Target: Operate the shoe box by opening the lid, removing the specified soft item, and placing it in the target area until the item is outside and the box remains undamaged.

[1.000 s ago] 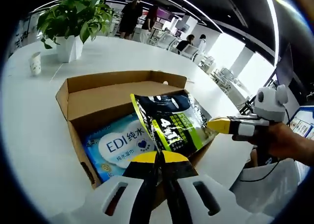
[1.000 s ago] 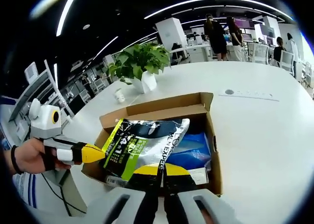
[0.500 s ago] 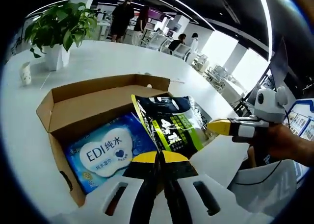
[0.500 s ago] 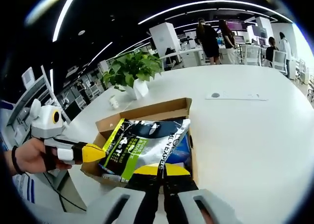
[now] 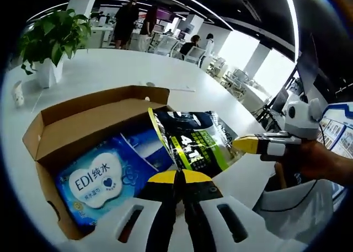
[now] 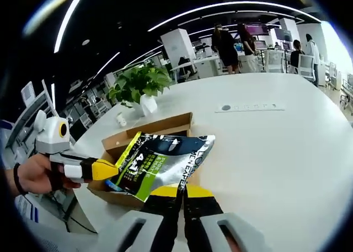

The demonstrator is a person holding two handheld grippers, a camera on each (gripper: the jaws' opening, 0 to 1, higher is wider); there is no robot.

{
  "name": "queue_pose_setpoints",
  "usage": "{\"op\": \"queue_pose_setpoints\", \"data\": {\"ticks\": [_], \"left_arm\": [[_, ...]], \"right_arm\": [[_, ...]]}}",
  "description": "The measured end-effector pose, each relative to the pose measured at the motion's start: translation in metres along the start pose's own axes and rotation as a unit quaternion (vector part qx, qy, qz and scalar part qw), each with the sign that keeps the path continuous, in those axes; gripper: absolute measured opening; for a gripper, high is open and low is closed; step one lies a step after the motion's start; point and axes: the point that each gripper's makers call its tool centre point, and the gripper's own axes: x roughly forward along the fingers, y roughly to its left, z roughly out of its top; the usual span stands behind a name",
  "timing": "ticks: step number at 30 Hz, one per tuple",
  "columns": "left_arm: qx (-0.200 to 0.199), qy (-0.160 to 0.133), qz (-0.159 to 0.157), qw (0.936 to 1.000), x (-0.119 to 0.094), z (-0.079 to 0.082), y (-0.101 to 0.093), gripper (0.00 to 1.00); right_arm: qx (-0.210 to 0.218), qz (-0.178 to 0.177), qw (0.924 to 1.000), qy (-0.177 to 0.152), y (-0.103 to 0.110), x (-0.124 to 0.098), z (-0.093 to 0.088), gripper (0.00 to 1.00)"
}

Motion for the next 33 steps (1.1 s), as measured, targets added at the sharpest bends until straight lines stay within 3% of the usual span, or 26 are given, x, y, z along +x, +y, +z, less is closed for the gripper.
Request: {"op": "queue_pose_setpoints", "data": {"ticks": [24,33], "left_arm": [[0.034,0.025,-0.047,0.998,0.062,0.003,-0.077,0.0],[0.041,0.036,-0.057,0.9969,0.082,0.003,-0.092,0.0]], "right_arm": [[0.025,-0.045,0.9986,-0.007,-0.083,-0.05,-0.009,0.0],[0.033,-0.056,0.9979,-0.006,-0.106,-0.056,-0.01,0.0]]}}
